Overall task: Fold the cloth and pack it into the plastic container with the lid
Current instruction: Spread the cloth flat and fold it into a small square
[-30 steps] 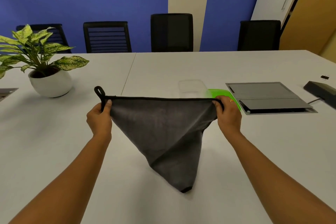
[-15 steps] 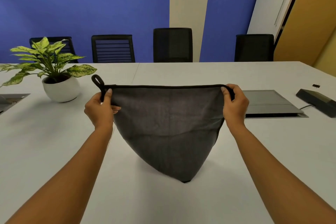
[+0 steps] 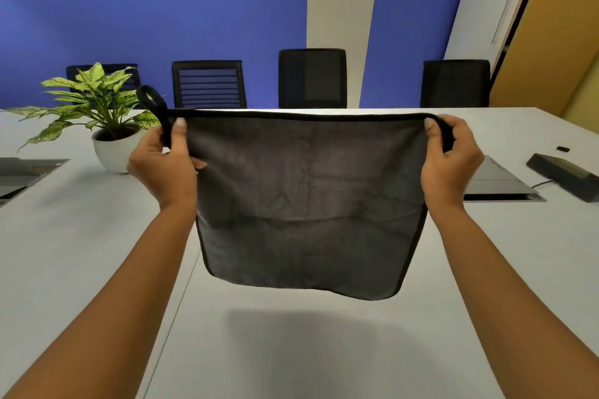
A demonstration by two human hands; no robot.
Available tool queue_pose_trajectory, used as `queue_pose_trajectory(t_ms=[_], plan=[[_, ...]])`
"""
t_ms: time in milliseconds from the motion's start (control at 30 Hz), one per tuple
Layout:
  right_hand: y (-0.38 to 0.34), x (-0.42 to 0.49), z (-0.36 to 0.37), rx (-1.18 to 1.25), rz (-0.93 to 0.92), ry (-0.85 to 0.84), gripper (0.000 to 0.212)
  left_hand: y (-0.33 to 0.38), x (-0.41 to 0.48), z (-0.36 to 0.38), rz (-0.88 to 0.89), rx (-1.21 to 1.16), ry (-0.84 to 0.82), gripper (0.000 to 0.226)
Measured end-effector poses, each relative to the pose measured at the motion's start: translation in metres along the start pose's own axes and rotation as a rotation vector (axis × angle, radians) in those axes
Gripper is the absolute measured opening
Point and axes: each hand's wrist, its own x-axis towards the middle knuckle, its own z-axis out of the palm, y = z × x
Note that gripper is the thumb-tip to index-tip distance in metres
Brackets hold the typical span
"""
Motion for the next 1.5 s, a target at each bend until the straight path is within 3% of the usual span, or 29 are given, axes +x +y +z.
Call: queue_pose_trajectory(t_ms=[133, 433, 667, 800, 967, 1200, 1367, 1500], plan=[[0.002, 0.007, 0.002, -0.021, 0.025, -0.035, 0.026, -0.001, 0.001, 0.005, -0.034, 0.053, -0.024, 0.029], [0.079, -0.017, 0.034, -0.194, 0.317, -0.386, 0.019, -0.075, -0.013, 0.027, -0.548, 0.106, -0.283, 0.018], [0.126, -0.021, 0.073, -0.279, 0.388, -0.474, 0.021, -0.124, -0.01, 0.06, -0.722, 0.099, -0.351, 0.024], [0.146, -0.022, 0.093, -0.304, 0.404, -0.475, 0.02, -0.147, -0.005, 0.076, -0.79, 0.097, -0.382, 0.026], [0.173, -0.027, 0.113, -0.271, 0.419, -0.459, 0.02, -0.171, -0.001, 0.1, -0.933, 0.011, -0.334, 0.008], [0.197, -0.048, 0.119, -0.211, 0.614, -0.406, 0.037, -0.195, -0.012, 0.104, -1.1, -0.197, -0.212, 0.05], [0.206, -0.072, 0.105, -0.265, 0.746, -0.423, 0.014, -0.206, -0.029, 0.089, -1.101, -0.043, -0.309, 0.011], [0.206, -0.089, 0.091, -0.223, 0.923, -0.374, 0.044, -0.211, -0.041, 0.071, -1.051, 0.048, -0.362, 0.03]])
